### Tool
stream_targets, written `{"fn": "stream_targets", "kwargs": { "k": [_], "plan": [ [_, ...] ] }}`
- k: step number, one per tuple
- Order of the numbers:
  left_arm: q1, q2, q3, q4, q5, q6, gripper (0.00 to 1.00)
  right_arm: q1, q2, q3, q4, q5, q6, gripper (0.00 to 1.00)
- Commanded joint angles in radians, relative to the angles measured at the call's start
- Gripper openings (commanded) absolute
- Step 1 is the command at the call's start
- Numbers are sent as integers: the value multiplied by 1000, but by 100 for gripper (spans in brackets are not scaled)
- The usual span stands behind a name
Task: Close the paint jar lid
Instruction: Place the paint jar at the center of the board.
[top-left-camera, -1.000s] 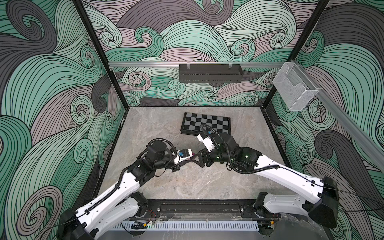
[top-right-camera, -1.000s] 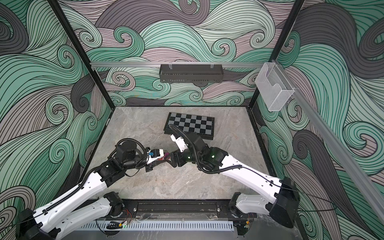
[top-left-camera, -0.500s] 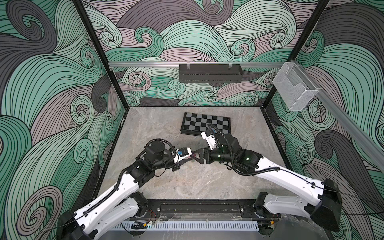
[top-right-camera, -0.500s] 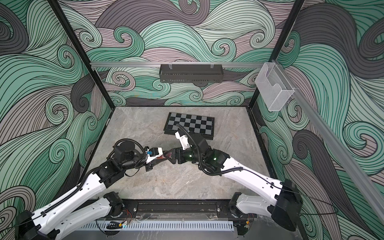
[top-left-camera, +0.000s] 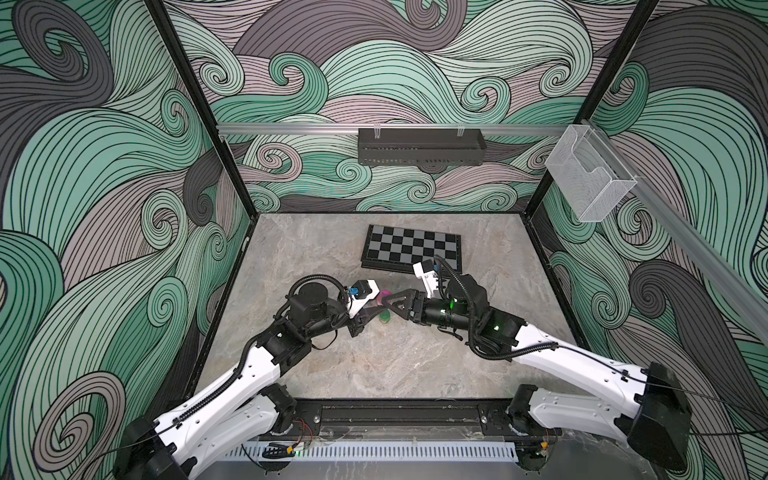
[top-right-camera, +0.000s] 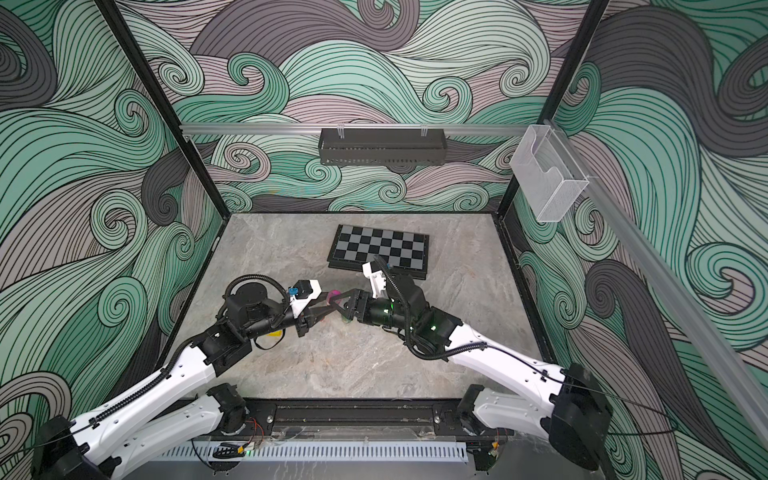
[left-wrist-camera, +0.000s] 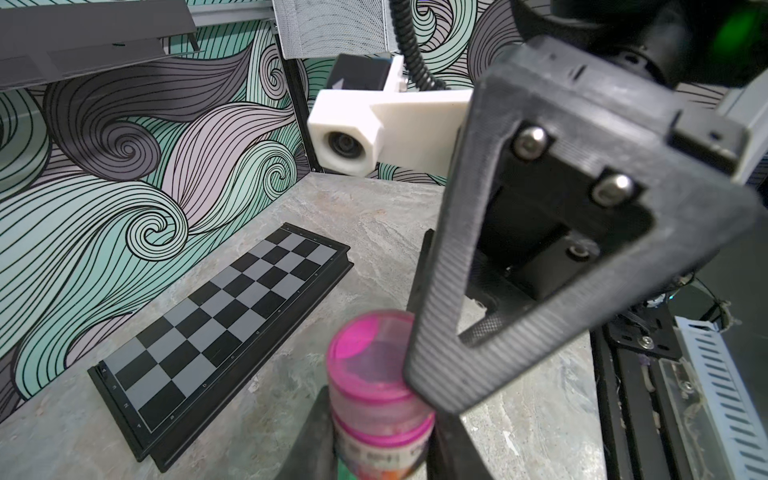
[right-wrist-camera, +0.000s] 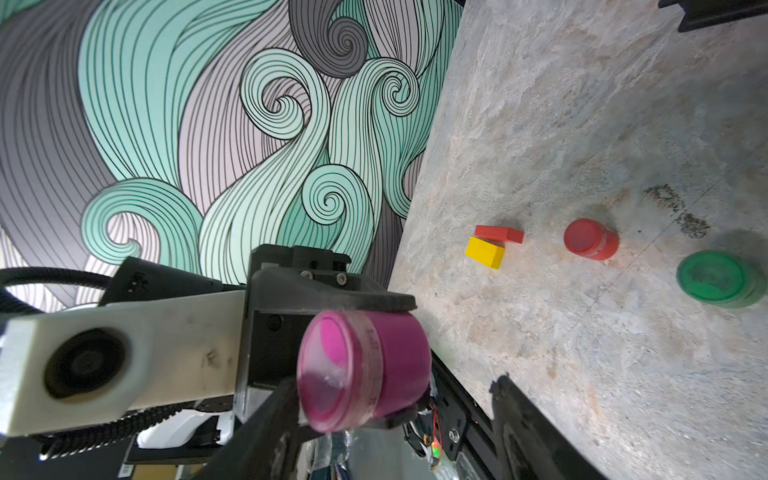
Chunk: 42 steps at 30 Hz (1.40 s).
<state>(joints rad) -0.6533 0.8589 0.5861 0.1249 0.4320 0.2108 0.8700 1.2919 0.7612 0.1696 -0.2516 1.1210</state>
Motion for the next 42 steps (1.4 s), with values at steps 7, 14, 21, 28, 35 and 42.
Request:
{"fn": "stream_targets", "kwargs": {
  "k": [7,14,21,28,35,42],
  "plan": [
    [-6,40,-2,146,91,-140,1,-4,10,-46,208,54,189,65],
    [-7,61,-3,171,138,-175,2,-4,25,-69,279,77,240,58],
    [-8,86,6,179,173,-200,2,-3,38,-77,329,71,271,51],
    [-7,94,9,176,178,-208,2,-3,40,-98,357,72,296,39],
    [-8,101,14,171,181,-211,2,-2,34,-124,397,92,312,21],
    [-8,102,15,174,183,-211,3,-2,28,-139,436,108,313,4]
  ]
}}
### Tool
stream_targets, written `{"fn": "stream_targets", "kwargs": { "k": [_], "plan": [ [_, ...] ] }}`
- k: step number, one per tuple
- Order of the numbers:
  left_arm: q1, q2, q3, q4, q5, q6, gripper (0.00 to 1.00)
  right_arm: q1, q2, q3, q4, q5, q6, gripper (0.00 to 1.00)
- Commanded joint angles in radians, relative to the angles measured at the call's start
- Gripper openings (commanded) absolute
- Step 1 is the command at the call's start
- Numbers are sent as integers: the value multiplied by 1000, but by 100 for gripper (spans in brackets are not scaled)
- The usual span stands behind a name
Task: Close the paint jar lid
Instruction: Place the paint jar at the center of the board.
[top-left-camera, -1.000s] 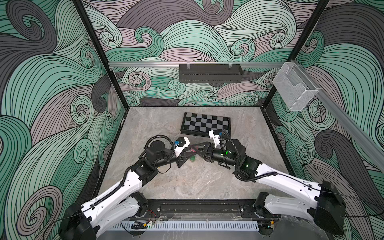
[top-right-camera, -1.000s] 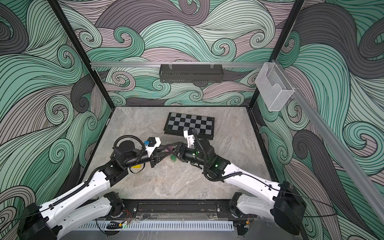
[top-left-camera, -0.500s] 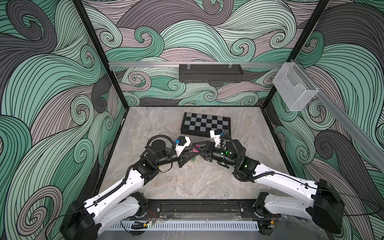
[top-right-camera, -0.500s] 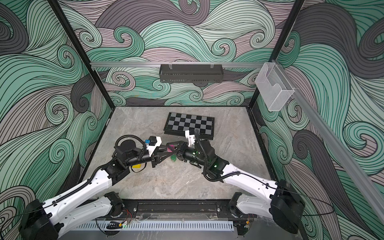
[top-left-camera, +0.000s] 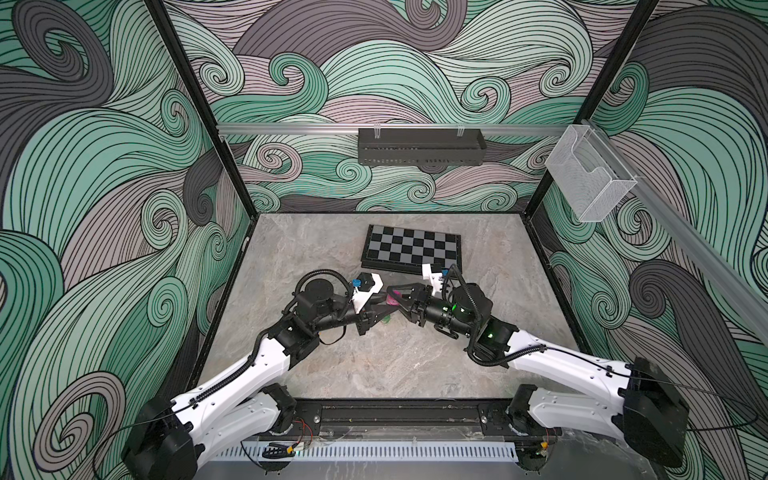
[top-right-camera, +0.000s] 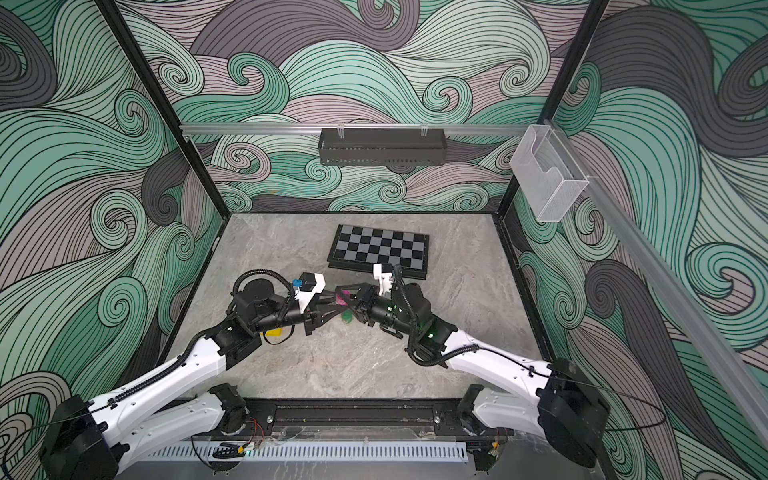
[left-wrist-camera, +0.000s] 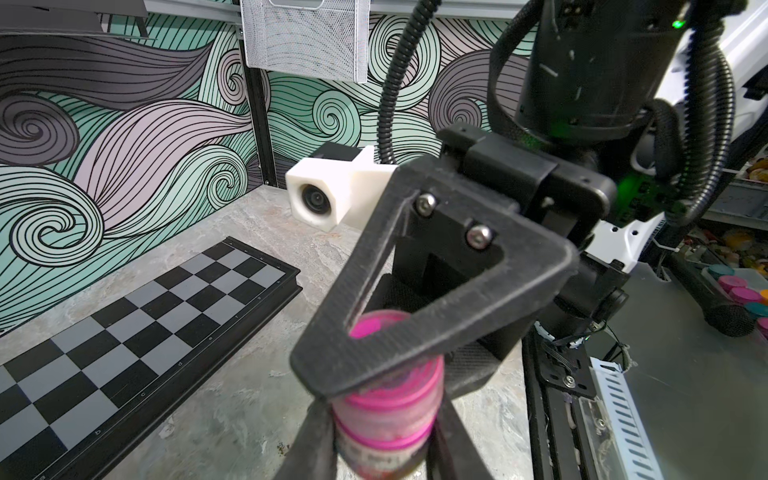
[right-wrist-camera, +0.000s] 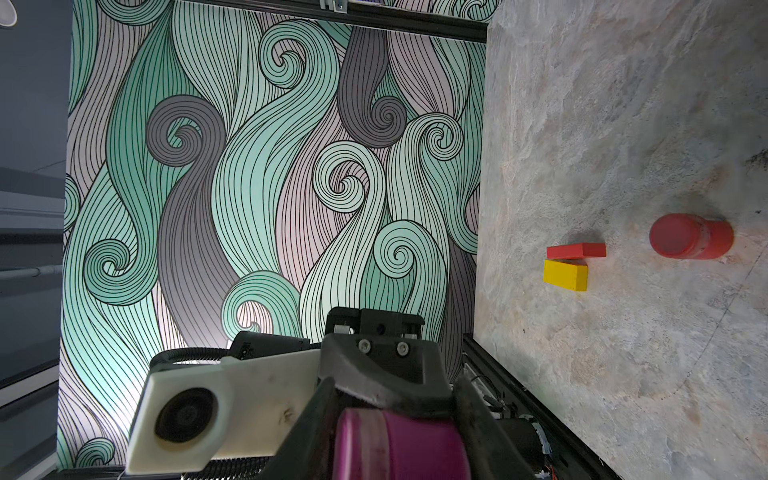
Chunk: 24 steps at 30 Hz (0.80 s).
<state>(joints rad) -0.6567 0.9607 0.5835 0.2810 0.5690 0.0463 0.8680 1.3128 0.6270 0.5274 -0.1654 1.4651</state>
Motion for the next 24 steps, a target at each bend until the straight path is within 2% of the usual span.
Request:
{"fn": "stream_targets", "kwargs": {
  "k": [1,4,8,10,15,19,24],
  "plan": [
    [-4,0,18,18,48,-46,4,0,7,-7,80,22,-34,3],
    [-4,-2,18,15,49,-42,9,-4,6,-14,97,21,-46,0],
    [-4,-17,18,-4,33,-23,25,-45,-10,-19,94,-13,-112,0],
    [-4,-28,18,-15,21,-9,34,-74,-23,-23,72,-34,-165,0],
    [-4,-59,17,-34,-24,20,65,-148,-22,-39,54,-139,-255,0],
    [-4,-64,13,-25,-3,31,81,-176,-4,-58,64,-198,-277,0],
    [-4,-17,48,-42,59,75,91,-178,18,-51,68,-258,-296,0]
  ]
}}
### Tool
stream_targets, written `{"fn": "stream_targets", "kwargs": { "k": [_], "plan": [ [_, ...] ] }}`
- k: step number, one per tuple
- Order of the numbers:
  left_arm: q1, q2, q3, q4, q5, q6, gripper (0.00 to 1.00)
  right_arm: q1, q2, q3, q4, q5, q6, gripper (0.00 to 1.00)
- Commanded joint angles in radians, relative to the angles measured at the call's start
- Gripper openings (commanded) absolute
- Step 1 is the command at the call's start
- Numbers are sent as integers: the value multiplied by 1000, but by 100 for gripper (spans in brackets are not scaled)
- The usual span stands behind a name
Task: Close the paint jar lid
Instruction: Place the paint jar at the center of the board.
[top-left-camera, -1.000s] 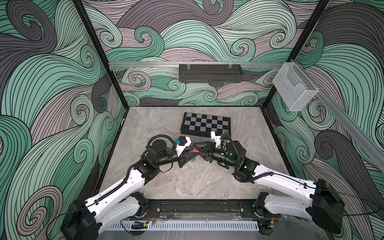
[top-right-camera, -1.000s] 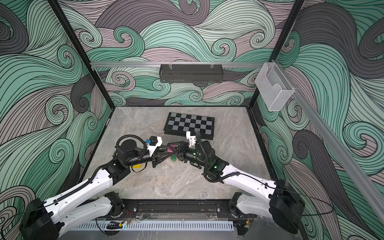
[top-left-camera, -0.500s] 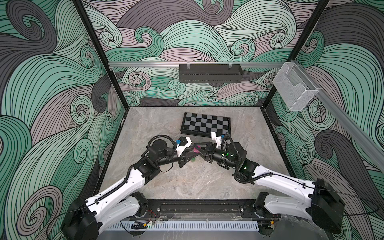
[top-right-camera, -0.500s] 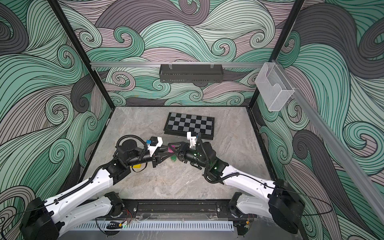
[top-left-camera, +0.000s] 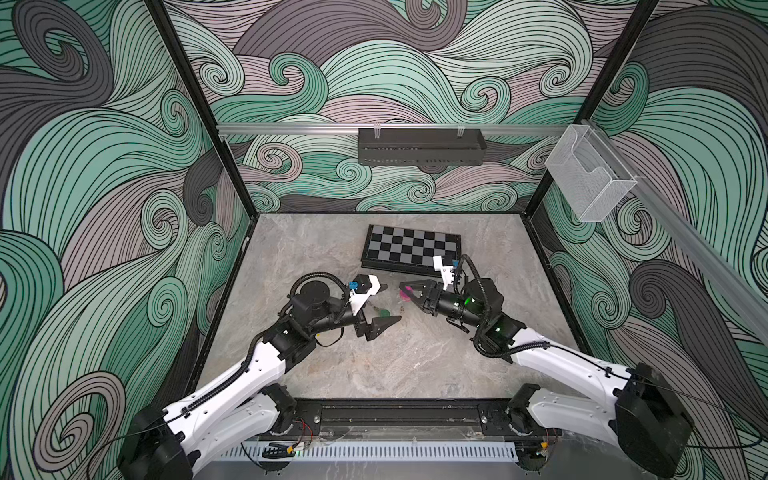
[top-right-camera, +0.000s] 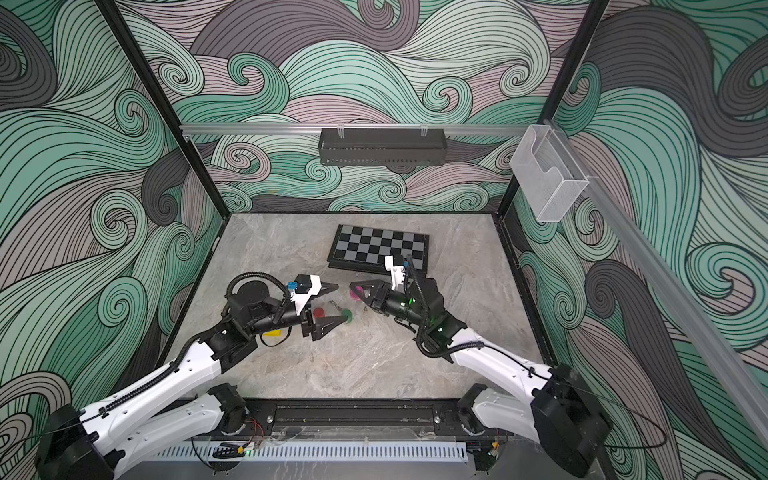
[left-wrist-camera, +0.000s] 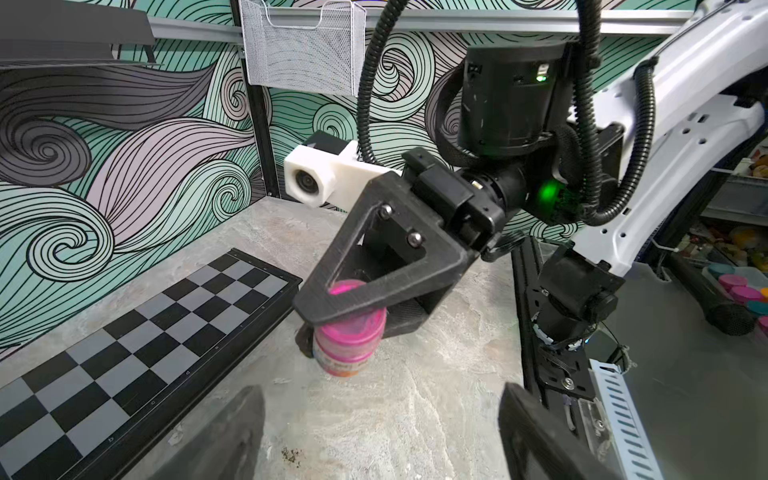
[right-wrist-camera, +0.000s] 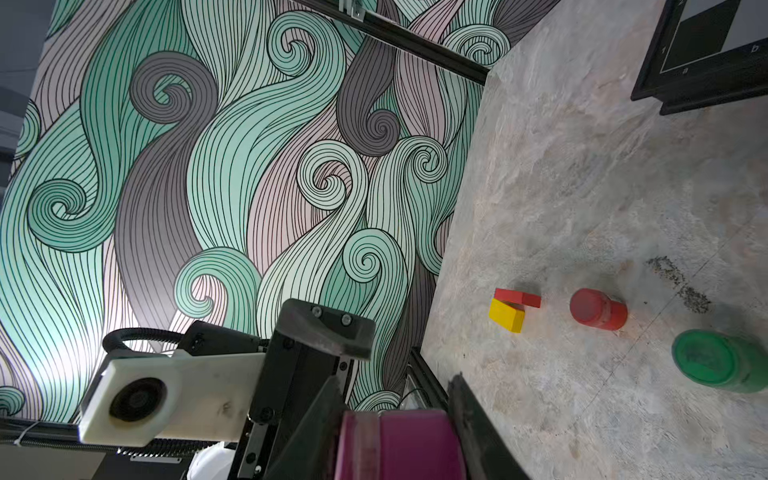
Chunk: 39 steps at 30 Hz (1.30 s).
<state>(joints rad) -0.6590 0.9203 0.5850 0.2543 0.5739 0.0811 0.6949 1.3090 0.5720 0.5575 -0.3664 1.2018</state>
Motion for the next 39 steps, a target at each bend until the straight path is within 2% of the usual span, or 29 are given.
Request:
{"fn": "stream_targets", "kwargs": {
  "k": [1,6,10,17,22,29,34,37,39],
  "plan": [
    [-5,42,59,-32,67,48,92,-5,24,5,42,-64,-31,0],
    [-32,123,111,-55,47,66,92,-3,27,2,39,-81,-31,0],
    [-48,139,118,-28,-6,72,88,-2,22,-10,40,-84,-25,0],
    [-68,170,138,-43,-37,104,74,-3,16,-24,40,-86,-12,0],
    [-85,194,153,-64,-57,128,58,-3,12,-32,44,-88,-1,0],
    [-105,210,157,-94,-90,164,48,-2,-2,-40,38,-79,7,0],
    [-119,217,158,-93,-106,173,29,-3,-5,-42,37,-80,8,0],
    [-131,224,156,-89,-122,181,19,-4,-9,-42,31,-73,0,10],
    [-139,226,151,-82,-142,185,17,-8,-18,-42,16,-61,-17,26]
  ]
}}
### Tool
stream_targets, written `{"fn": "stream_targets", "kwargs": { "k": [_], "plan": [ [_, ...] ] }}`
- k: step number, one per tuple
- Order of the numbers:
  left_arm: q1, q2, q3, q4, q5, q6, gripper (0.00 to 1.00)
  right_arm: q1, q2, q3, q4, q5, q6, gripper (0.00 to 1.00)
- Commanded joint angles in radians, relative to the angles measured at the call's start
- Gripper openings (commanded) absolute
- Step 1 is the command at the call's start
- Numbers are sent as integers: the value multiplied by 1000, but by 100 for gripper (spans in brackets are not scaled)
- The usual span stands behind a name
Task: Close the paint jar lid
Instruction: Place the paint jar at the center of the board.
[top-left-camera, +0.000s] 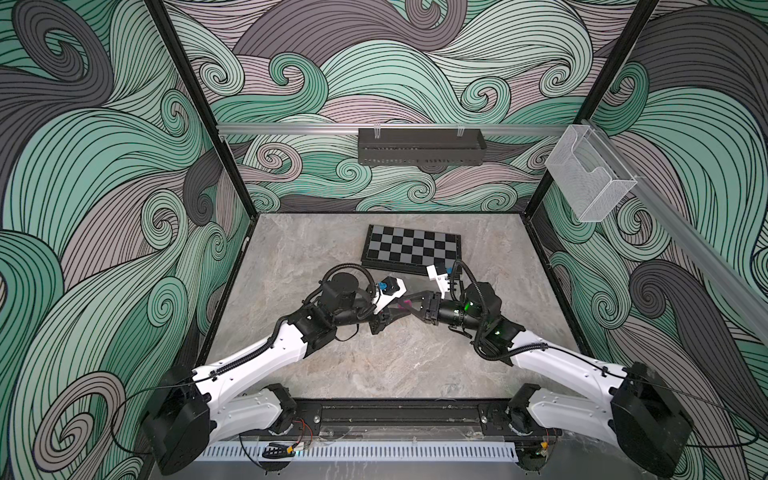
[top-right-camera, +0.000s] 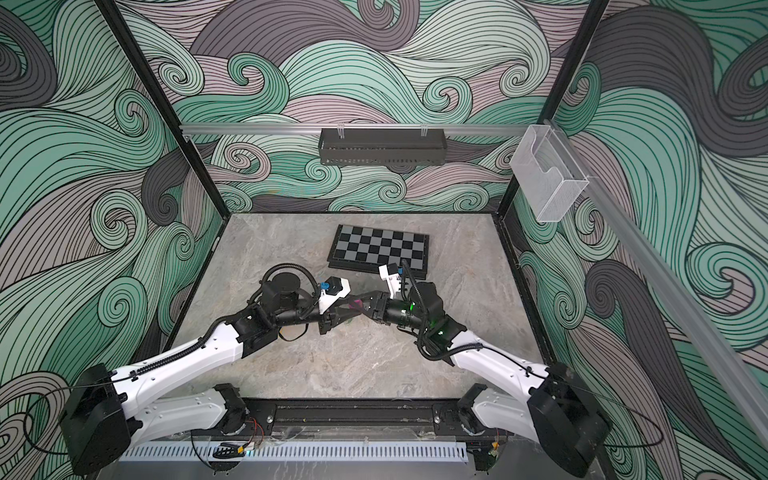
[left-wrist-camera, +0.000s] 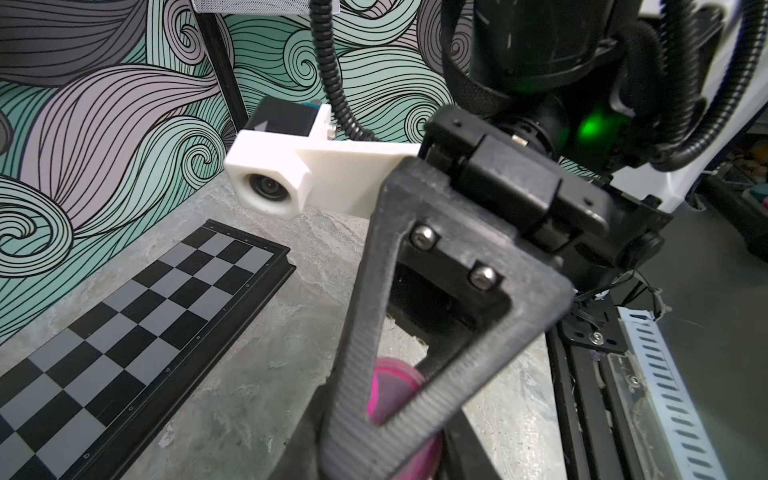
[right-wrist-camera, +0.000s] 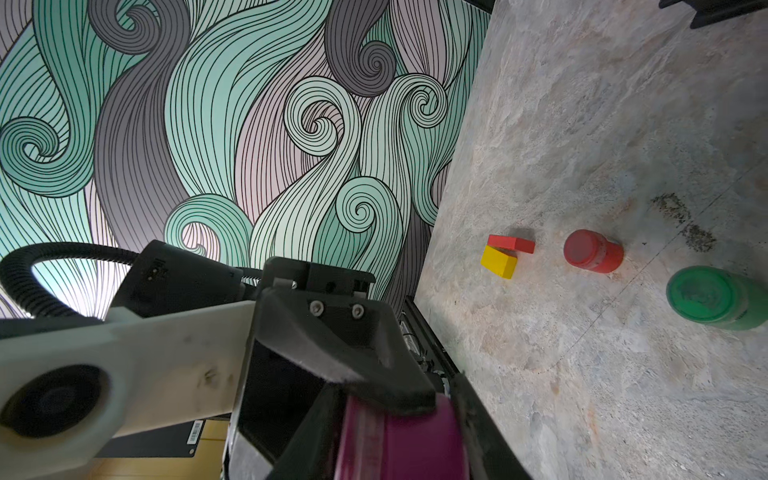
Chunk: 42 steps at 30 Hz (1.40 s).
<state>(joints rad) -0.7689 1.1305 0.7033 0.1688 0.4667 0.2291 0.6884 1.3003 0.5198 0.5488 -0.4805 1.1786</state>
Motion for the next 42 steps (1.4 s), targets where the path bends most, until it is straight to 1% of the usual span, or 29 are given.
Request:
{"fn": "stream_targets", "kwargs": {
  "k": [1,5,7,11,14,16,22,27,35,39,42],
  "plan": [
    [-35,17,29,9,-50,38,17,-8,-18,9,10,60,-10,34],
    [-60,32,-4,61,-124,37,15,-57,-98,-12,-128,138,-106,59],
    [-70,49,-27,104,-159,26,14,-96,-158,-20,-224,187,-169,66],
    [-94,109,-69,211,-230,-9,13,-184,-289,-25,-424,303,-285,76],
    [-113,176,-78,277,-278,-30,12,-243,-361,-37,-496,357,-331,81],
    [-126,227,-77,317,-306,-40,12,-273,-387,-40,-525,367,-360,84],
    [-168,386,-81,435,-372,-59,12,-323,-420,-54,-558,356,-407,85],
    [-195,488,-87,516,-430,-90,12,-334,-417,-73,-549,343,-418,85],
    [-212,639,-69,620,-507,-139,13,-339,-409,-91,-544,343,-441,86],
    [-214,684,-54,624,-542,-159,17,-344,-407,-103,-542,346,-451,86],
    [-213,709,-43,623,-554,-167,22,-348,-403,-114,-537,344,-453,86]
  ]
}}
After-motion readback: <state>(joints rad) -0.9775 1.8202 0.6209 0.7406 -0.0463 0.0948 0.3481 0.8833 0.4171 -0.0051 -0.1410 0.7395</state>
